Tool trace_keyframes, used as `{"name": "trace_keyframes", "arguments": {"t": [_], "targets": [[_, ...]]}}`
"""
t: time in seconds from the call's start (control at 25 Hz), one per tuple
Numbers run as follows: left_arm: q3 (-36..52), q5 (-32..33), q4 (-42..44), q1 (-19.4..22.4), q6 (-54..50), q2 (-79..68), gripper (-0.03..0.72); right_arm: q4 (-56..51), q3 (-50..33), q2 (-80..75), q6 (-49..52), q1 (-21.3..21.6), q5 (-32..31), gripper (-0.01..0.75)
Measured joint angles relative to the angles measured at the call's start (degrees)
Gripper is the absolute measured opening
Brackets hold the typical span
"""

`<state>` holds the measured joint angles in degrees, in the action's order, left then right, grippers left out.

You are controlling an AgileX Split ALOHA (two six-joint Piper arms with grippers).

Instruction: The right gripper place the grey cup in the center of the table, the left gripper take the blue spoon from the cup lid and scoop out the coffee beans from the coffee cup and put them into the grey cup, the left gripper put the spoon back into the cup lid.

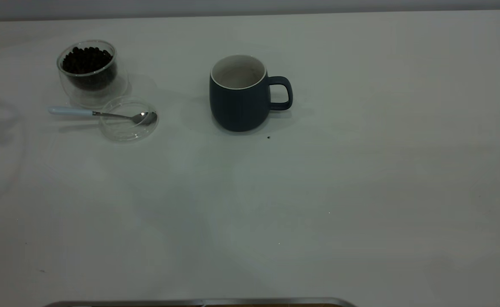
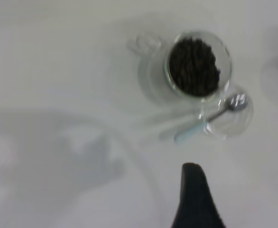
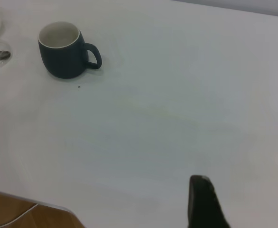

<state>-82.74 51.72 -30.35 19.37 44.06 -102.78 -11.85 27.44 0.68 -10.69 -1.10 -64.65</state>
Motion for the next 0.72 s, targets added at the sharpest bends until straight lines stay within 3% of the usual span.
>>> {"name": "trace_keyframes", "arguments": {"t": [0.12,0.28,0.44,0.72], "targets": [[0.0,2.7,13.2,-6.3,-11.8,6.6,0.555,0.0,0.0,0.0,0.0,0.0,0.0,0.451],[0.1,14.2,23.9,-13.7,-25.1,12.8,0.555,0.0,0.0,0.0,0.0,0.0,0.0,0.451],[1.1,15.1,26.4,-18.4,-31.0,15.5,0.555,0.0,0.0,0.0,0.0,0.0,0.0,0.451],[11.9,15.1,26.6,-19.9,-35.2,21.7,0.555,0.0,0.0,0.0,0.0,0.0,0.0,0.451]]}}
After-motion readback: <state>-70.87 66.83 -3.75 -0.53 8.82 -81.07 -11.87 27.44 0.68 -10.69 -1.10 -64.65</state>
